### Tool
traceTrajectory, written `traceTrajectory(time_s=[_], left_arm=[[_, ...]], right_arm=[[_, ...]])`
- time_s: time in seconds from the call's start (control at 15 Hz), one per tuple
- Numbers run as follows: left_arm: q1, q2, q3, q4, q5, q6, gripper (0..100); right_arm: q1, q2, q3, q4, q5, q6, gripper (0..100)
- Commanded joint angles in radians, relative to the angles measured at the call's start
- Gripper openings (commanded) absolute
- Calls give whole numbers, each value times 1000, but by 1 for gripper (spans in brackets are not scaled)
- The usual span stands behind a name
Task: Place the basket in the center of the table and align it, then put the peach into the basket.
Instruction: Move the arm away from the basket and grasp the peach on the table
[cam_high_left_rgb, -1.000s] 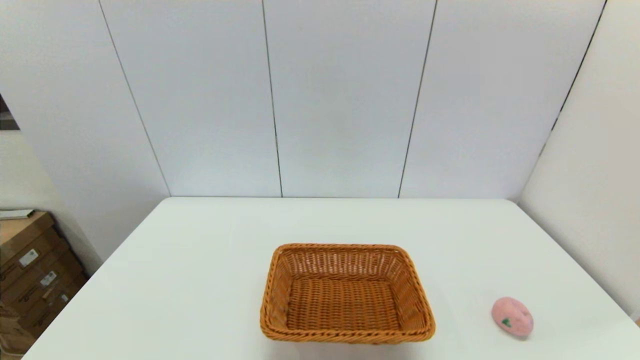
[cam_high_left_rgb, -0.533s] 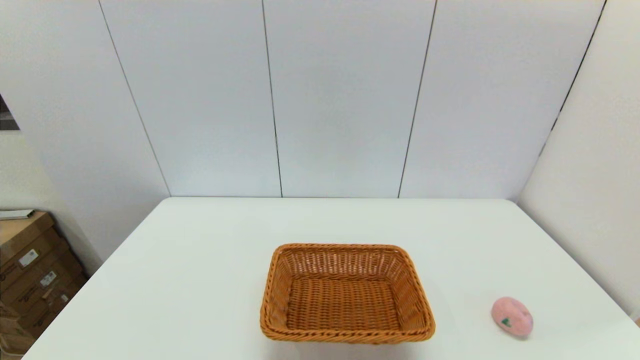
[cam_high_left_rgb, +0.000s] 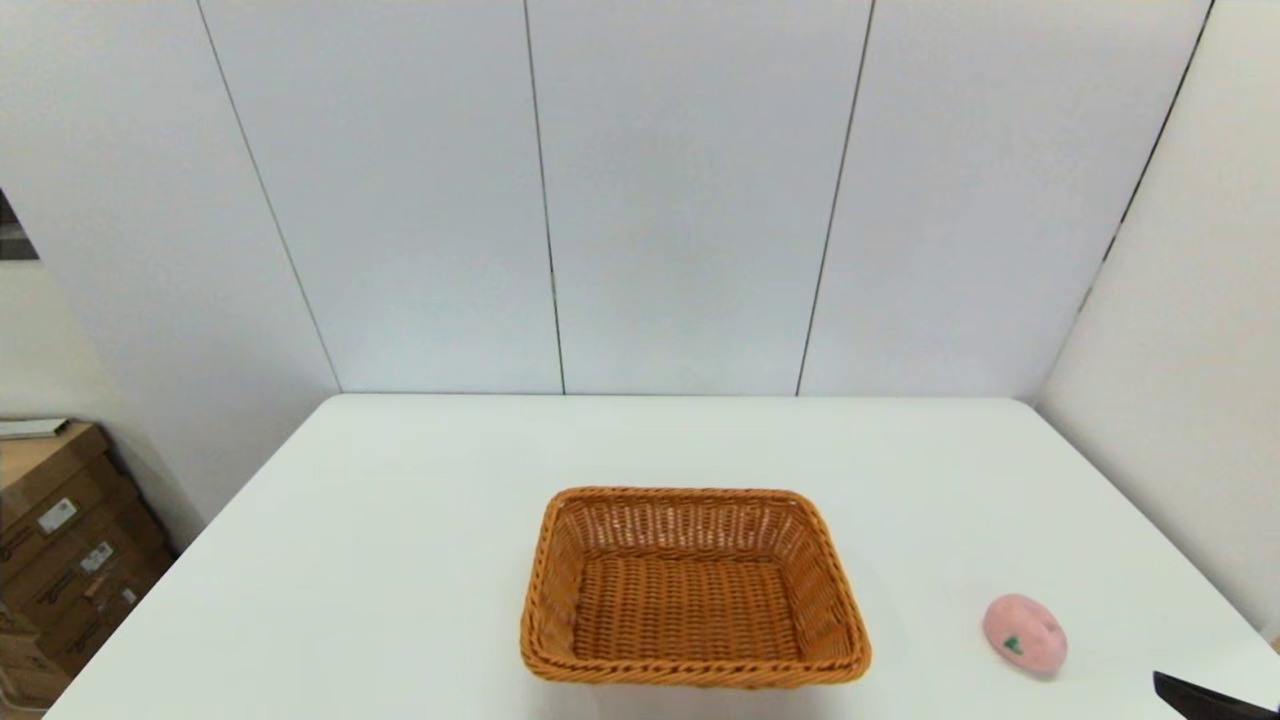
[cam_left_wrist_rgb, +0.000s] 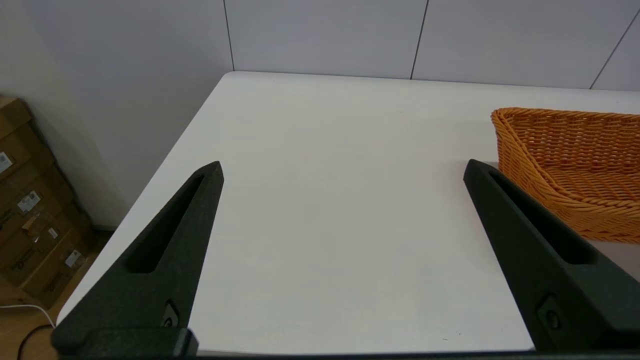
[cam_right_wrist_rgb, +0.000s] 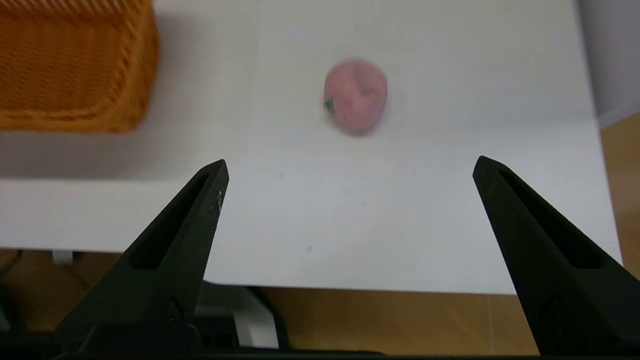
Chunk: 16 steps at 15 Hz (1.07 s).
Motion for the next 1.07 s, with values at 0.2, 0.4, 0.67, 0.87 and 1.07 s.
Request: traceTrajectory(time_s=[0.2,0.4,0.67,0.87,1.07], left_arm=[[0,0,0,-2,2,-11,100],[0,0,0,-2,2,-13,100],[0,0,0,-2,3,-13,100],[0,0,0,-2,3,-13,100],[0,0,0,-2,2,-13,100]], right_arm=[[-17,678,-62,-260,1,-29,100],[-21,760,-66,-320,13,-22,100],[-53,887,-69,-430,33,-20,100],[-73,958,-64,-501,53,-23,100],[-78,994,-67,-538,56,-23,100]])
